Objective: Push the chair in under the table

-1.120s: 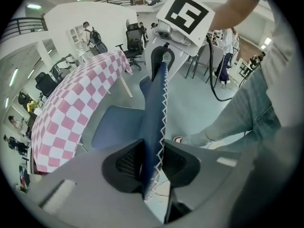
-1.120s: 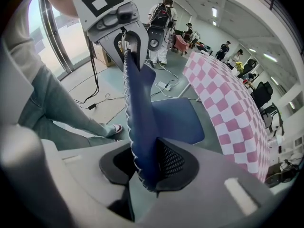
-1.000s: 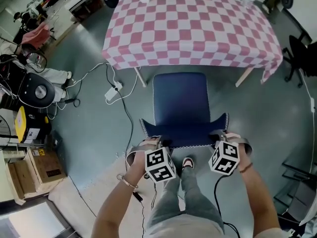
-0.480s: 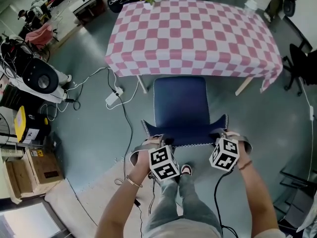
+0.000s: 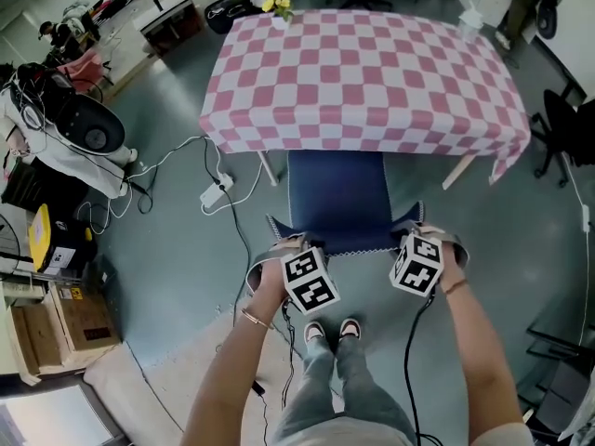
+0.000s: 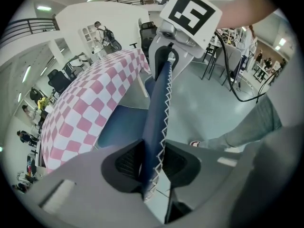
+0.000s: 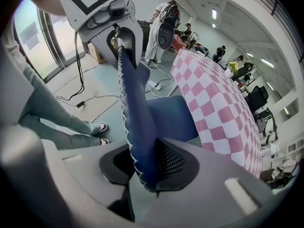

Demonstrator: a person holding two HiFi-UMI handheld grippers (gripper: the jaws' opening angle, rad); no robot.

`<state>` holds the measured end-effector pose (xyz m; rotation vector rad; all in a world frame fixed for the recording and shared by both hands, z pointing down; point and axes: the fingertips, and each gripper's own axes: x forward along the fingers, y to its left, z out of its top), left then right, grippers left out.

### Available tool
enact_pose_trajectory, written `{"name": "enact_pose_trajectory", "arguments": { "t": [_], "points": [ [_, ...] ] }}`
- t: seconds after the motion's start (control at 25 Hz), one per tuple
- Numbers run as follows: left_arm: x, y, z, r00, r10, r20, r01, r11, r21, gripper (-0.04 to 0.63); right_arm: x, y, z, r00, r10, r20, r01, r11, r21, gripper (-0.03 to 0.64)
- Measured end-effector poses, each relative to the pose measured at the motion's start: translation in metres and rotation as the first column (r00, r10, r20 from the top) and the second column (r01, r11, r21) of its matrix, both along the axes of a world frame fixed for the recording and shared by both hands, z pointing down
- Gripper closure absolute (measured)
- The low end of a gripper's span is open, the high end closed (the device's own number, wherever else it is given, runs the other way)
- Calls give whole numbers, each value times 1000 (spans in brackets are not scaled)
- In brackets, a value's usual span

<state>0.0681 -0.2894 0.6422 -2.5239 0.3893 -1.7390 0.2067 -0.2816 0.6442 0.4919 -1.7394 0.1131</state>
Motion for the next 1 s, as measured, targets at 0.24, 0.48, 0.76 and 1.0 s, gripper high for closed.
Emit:
{"name": "enact_pose_trajectory", "arguments": {
  "t": [0.24,0.48,0.76,1.0],
  "points": [
    [-2,-16,-1,1000,-5,-3,6,1000,6,505,-2,-15,-1,1000,-19,11,18,1000,5,517],
    [-8,-48,0,999,-43,14,43,999,1,491,-3,-44,3,1000,-12,-3,12,1000,7,518],
    [-11,-77,-1,999,-37,9,37,999,28,489,-7,-71,1,1000,-1,4,1,1000,28,518],
    [-16,-97,-1,1000,-24,6,24,999,48,488,-14,-87,0,1000,1,9,-1,999,32,518]
  ]
}}
